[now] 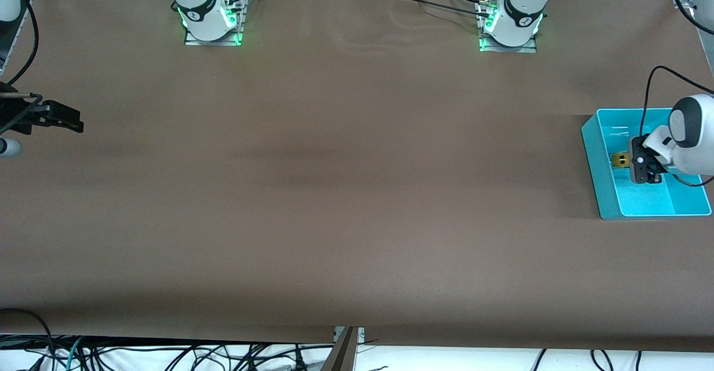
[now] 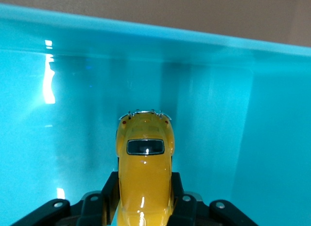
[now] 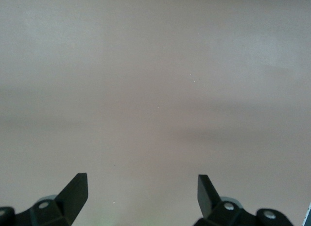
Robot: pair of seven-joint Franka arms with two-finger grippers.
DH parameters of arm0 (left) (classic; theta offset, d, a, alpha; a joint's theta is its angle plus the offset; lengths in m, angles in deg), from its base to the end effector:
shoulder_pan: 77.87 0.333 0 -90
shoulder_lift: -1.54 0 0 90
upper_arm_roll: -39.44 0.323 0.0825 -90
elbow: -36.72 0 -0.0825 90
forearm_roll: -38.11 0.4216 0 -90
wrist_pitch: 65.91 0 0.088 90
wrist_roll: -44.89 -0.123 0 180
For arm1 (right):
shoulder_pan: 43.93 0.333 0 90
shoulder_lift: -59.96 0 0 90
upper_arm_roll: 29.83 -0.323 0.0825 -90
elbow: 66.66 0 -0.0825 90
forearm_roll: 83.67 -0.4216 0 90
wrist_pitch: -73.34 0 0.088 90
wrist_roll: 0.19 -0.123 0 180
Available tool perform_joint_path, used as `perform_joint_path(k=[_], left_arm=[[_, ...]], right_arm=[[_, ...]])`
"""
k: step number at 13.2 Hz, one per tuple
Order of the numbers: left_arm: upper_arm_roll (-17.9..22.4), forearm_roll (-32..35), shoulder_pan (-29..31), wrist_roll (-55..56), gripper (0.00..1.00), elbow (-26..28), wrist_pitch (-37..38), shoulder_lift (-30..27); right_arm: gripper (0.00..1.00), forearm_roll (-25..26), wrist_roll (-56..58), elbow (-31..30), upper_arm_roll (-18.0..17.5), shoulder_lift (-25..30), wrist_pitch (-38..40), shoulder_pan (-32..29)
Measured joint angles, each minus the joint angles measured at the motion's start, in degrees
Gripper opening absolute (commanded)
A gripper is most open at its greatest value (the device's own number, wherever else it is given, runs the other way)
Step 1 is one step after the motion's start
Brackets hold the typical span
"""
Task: Wind and store yellow beetle car
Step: 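Lower the car into the box and open the left gripper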
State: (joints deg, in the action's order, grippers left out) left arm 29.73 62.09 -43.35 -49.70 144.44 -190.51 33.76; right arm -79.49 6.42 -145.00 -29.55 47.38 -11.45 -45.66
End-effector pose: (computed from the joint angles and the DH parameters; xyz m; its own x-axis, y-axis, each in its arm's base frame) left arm 0.5657 0.2849 0.1566 0.0599 -0.9856 -0.1583 -0.9539 -0.1032 0.2817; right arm 0.6474 -0.0319 0.5747 0.9907 0.0735 -0.1143 0.0809 -0.9948 0.0612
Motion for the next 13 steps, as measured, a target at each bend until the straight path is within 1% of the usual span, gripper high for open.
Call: perform_joint_path(k=[1,3,4,5,7,9,11,13], left_arm=[[0.0,0.0,0.1,-0.4,1.0,0.5,-1.3,0.5],[-0.1,0.0,0.1,-1.2,1.0,0.7,-1.7,0.7],[-0.1,0.0,0.1,-1.3,1.0,0.3,-0.4,0.2],[-0.3,-0.5,0.1,-1.3,1.0,-0.5,3.1,-0.6],[-1.5,-3.9,0.1,-1.1,1.0,-3.3,13.0,-4.0],[-4.7,-6.1,0.1,1.8,1.0,-8.0,24.2,-7.3],[-9.5,-6.5,-0.1,9.3,1.0,-14.6,35.6,-9.0],[-13.6,-8.2,-0.3,18.7,1.0,-20.0,43.1,-9.5]], right_arm=[[1.0,0.0,0.0,0.0,0.0,0.0,0.0,0.0],[1.0,0.0,0.0,0.0,0.0,0.0,0.0,0.0],[1.0,0.0,0.0,0.0,0.0,0.0,0.0,0.0],[1.0,0.0,0.0,0.0,0.0,0.0,0.0,0.0],[1.0,0.0,0.0,0.0,0.0,0.0,0.0,0.0],[1.0,0.0,0.0,0.0,0.0,0.0,0.0,0.0],[1.0,0.0,0.0,0.0,0.0,0.0,0.0,0.0],[1.0,0.0,0.0,0.0,0.0,0.0,0.0,-0.1]])
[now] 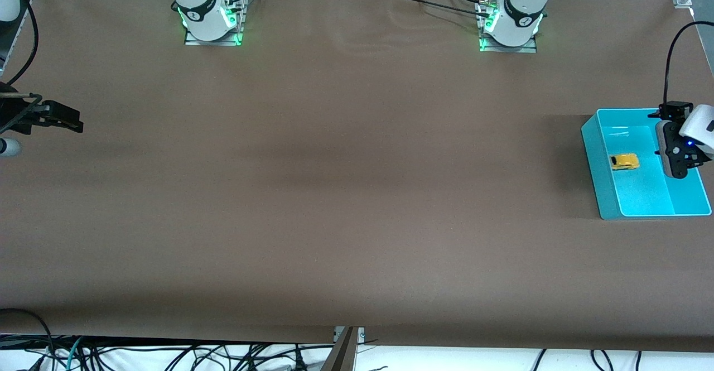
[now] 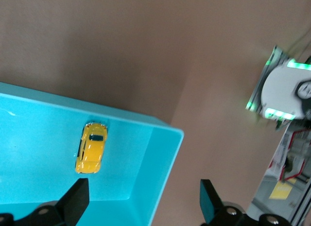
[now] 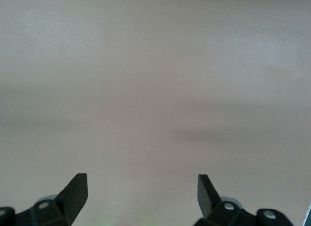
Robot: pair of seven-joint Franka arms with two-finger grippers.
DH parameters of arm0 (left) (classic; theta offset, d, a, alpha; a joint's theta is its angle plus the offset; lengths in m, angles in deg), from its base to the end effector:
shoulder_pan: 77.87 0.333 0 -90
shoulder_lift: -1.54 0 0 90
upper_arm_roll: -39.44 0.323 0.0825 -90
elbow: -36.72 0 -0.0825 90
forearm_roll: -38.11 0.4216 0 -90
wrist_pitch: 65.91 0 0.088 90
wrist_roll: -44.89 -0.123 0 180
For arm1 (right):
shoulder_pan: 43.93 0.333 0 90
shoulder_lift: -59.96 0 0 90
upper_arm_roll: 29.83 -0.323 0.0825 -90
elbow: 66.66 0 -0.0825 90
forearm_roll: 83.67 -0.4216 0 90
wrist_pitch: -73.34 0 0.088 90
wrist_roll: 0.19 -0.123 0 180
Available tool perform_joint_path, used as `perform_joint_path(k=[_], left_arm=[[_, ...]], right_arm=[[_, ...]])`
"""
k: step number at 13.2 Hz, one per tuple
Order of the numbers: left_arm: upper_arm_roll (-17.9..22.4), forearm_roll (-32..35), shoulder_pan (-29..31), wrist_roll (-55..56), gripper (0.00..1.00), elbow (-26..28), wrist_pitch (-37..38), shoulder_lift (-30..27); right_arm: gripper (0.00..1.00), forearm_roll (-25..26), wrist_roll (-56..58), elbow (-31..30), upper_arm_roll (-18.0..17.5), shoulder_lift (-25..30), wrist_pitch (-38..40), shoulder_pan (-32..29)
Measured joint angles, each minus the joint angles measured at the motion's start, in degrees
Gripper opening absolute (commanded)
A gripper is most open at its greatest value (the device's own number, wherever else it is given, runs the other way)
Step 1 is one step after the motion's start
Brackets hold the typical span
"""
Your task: Wind and store yellow beetle car
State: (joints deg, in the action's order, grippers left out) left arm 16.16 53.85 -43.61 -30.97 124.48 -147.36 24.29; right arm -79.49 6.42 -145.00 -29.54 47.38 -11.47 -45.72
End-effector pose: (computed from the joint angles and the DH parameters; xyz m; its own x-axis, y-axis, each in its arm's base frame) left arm 0.6163 0.1858 0.3955 0.3407 -0.9154 -0.2147 -0.8163 -0.4012 0.4155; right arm 0.6474 -0.0327 0.5747 0.9908 0.0723 -0.1140 0.0797 -0.9949 0.0613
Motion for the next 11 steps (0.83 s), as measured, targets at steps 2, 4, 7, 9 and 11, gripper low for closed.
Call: perform_joint_path(k=[2,4,7,9,11], left_arm=[[-1.7,-3.5,-0.2,10.0,1.0,-3.9,4.2,-0.1],[-3.0,-7.3,-0.1,20.3,1.0,-5.7,6.3,-0.2],[-4.7,-12.5,-1.5,38.4,1.0,-6.8,6.0,-1.4],[-4.0,-13.9,-4.2,49.6,1.0,-6.1,2.4,-4.9],[-1.3,-14.6,-8.3,57.3,1.0,-1.3,-3.3,-10.3]], right_arm=[[1.0,0.0,0.0,0.0,0.0,0.0,0.0,0.0],[1.0,0.0,0.0,0.0,0.0,0.0,0.0,0.0],[1.0,0.0,0.0,0.0,0.0,0.0,0.0,0.0],[1.0,0.0,0.0,0.0,0.0,0.0,-0.1,0.0],[1.0,0.0,0.0,0.0,0.0,0.0,-0.1,0.0]])
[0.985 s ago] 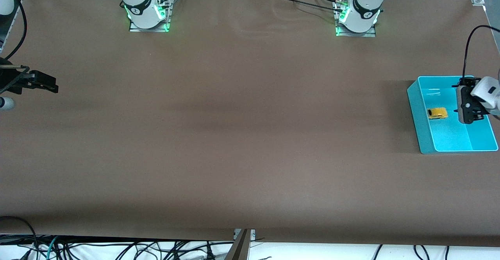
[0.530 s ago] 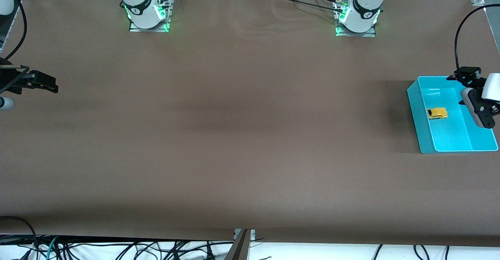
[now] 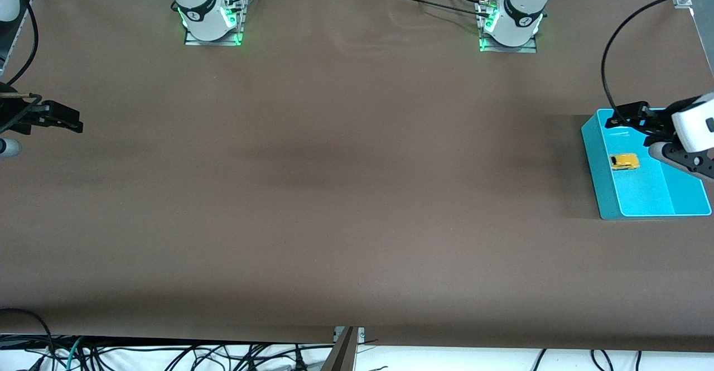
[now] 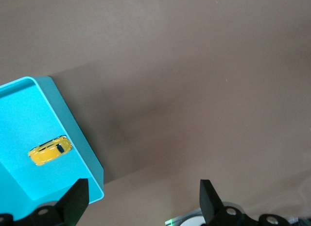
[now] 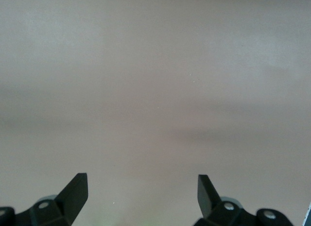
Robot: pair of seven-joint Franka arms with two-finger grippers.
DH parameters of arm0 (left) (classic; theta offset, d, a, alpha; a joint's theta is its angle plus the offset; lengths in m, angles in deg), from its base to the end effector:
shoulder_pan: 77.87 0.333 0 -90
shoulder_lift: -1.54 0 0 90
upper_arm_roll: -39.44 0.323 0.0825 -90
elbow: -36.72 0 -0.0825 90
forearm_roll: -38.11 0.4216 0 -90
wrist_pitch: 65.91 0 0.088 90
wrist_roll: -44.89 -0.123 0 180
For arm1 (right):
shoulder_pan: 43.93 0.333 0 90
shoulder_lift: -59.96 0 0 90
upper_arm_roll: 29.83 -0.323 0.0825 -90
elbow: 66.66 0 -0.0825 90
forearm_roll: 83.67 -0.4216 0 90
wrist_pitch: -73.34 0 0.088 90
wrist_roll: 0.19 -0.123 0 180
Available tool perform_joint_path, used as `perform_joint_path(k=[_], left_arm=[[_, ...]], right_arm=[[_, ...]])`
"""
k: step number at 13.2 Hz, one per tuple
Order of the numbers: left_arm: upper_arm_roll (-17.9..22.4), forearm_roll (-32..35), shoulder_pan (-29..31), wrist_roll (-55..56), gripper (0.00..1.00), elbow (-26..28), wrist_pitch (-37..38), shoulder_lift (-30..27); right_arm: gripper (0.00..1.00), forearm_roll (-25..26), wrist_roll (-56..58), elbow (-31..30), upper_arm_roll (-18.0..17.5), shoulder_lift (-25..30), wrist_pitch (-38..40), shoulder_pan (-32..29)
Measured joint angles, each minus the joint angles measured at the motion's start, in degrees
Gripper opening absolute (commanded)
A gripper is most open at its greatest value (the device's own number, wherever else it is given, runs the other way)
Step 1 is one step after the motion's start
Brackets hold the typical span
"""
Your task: Wind and store yellow beetle car
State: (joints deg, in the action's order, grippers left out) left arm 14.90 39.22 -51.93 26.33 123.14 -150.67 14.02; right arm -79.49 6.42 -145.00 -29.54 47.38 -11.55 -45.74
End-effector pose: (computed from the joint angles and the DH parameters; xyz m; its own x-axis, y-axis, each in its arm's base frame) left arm 0.6305 0.0402 0.5172 0.9334 -0.3040 -0.1907 -0.2810 -0.9496 0.1385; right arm 0.6476 -0.0329 0.5748 0.9910 0.0721 -0.1126 0.0794 -0.9950 0.0614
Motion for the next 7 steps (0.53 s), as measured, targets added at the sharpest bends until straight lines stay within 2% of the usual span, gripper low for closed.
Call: perform_joint_path(k=[2,3,5,7], left_arm=[[4.3,-1.7,-5.1,3.1,1.0,7.2,-6.3,-5.1],[8.5,-2.2,-9.5,4.9,1.0,9.8,-8.7,-6.9],[16.9,-2.3,-17.9,7.6,1.0,11.1,-10.4,-8.4],[18.9,-2.3,-20.3,8.3,1.0,10.2,-10.6,-9.0]], right_arm=[[1.0,0.0,0.0,0.0,0.0,0.0,0.0,0.0],[1.0,0.0,0.0,0.0,0.0,0.0,0.0,0.0],[1.0,0.0,0.0,0.0,0.0,0.0,-0.1,0.0],[1.0,0.0,0.0,0.0,0.0,0.0,-0.1,0.0]])
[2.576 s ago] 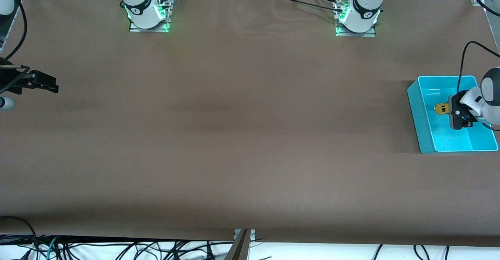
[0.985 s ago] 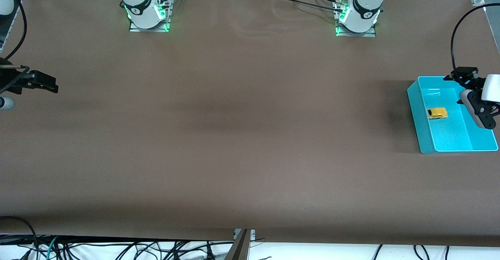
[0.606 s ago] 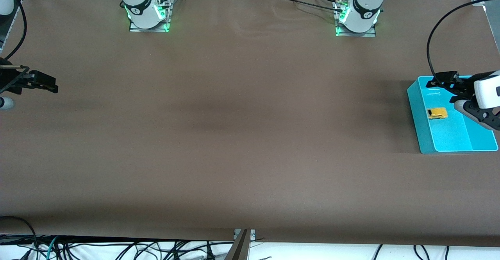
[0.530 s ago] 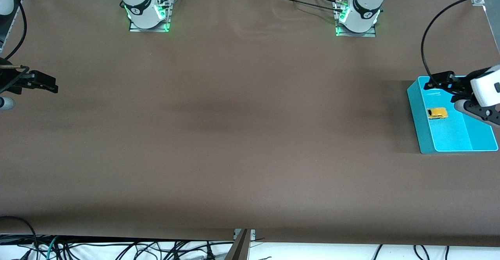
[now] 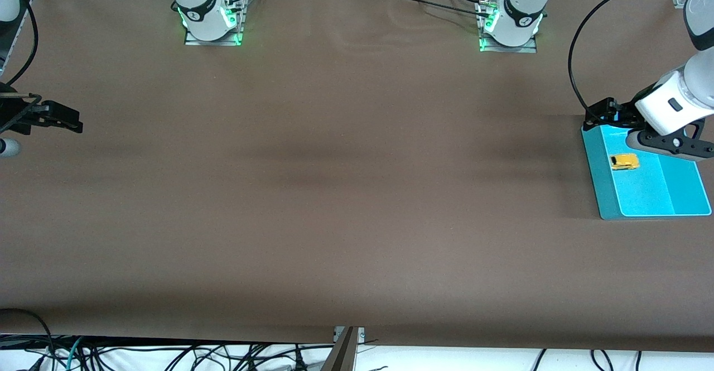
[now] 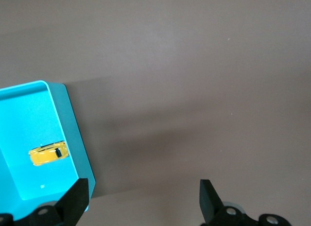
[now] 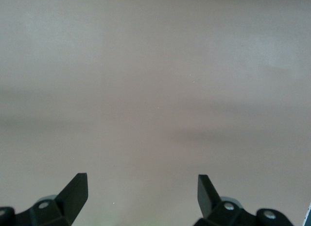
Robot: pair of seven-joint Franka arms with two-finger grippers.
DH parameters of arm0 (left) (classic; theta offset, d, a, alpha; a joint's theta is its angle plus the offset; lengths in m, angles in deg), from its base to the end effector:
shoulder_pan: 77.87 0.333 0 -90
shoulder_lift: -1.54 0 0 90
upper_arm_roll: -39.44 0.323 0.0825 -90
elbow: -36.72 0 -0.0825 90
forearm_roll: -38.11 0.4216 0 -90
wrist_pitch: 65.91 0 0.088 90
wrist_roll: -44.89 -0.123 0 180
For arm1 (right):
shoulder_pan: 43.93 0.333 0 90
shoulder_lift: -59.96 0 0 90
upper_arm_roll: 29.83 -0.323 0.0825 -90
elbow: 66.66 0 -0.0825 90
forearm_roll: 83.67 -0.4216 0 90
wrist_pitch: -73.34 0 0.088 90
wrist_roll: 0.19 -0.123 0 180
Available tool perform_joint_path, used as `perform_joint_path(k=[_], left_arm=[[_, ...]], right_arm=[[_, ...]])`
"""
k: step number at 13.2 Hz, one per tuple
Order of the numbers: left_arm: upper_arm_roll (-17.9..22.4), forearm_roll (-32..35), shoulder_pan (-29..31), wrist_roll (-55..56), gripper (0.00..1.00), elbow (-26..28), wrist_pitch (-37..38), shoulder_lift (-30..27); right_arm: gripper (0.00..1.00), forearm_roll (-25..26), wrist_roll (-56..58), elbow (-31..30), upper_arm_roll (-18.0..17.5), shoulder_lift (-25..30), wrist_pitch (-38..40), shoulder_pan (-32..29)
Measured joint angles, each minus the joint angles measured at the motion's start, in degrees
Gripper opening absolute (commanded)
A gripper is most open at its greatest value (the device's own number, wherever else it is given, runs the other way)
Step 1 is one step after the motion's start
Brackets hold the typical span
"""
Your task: Wind and store yellow beetle car
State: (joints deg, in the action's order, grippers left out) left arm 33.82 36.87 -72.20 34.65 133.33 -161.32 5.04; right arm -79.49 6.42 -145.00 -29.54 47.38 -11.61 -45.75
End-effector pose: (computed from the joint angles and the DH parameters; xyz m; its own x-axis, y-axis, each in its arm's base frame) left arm 0.6092 -0.0007 0.5280 0.9816 -0.1751 -0.0755 -0.1724 -0.9842 0.0414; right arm 0.6477 -0.0330 0.5749 0.9911 0.0720 -0.1116 0.0792 -0.9950 0.0615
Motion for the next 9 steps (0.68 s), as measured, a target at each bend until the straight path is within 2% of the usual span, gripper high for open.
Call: perform_joint_path(k=[4,9], left_arm=[[0.9,0.0,-0.1,0.3,1.0,-3.5,5.9,-1.1],[1.4,0.0,-0.1,0.3,1.0,-3.5,5.7,-0.6]], right_arm=[[1.0,0.0,0.0,0.0,0.0,0.0,0.0,0.0],[1.0,0.0,0.0,0.0,0.0,0.0,0.0,0.0]])
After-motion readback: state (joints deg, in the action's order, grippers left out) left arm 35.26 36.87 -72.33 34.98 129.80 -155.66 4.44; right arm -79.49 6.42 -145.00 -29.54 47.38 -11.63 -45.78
